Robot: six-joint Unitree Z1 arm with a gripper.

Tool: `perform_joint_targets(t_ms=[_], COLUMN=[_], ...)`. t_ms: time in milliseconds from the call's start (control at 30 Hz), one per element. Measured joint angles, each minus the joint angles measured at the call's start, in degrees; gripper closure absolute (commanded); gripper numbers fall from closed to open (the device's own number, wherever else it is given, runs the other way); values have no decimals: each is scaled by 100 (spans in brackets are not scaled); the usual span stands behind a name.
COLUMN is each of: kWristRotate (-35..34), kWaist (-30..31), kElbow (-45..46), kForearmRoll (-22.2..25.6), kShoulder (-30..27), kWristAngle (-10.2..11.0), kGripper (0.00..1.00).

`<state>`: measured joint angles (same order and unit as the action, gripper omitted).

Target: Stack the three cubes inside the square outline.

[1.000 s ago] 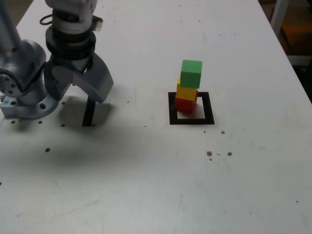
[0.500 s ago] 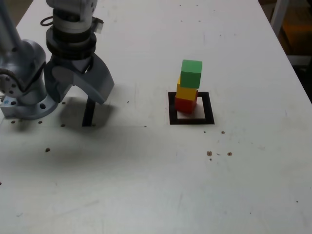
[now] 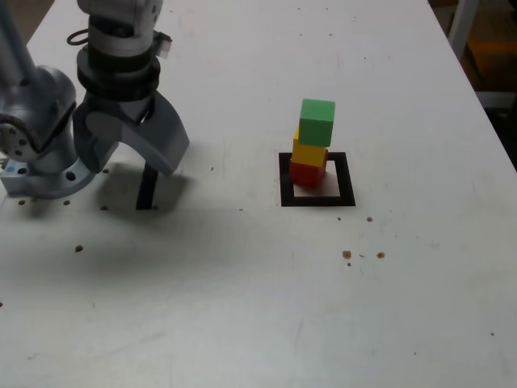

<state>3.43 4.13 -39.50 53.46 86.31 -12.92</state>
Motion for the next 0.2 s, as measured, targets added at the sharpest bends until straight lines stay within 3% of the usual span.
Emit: perform_joint_targets(t_ms=[200], kWristRotate=[-6], kWaist=[0], kElbow=[-24], kForearmRoll=[-132], kShoulder=[169], kWristAngle=[39], kGripper=[0])
